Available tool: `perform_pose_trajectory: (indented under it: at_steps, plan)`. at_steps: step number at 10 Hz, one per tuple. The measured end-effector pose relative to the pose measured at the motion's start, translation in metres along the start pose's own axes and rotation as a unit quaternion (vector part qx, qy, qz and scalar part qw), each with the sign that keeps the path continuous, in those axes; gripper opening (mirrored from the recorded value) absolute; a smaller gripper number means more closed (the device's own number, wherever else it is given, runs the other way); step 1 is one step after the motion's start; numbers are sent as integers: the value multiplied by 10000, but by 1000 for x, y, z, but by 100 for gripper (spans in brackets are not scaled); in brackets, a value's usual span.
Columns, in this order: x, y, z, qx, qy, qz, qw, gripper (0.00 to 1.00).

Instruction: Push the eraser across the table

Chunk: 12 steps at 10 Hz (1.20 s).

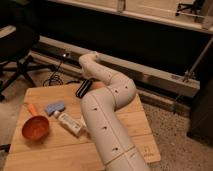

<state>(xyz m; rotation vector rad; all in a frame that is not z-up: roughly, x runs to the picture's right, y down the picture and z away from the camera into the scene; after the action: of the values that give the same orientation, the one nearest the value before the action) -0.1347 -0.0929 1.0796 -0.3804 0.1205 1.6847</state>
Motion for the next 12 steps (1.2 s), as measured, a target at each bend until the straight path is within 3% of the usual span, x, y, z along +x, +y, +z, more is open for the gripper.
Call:
perform_pose_trajectory:
  at_steps: [3,5,8,12]
  plan:
    - [4,10,-8,-95,70,-130,9998,5]
    - [19,15,-19,-116,267,-347,9990,5]
    - [63,14,-28,-26,694,-662,9954,5]
    - [133,10,-70,46,1068,-801,9910,5]
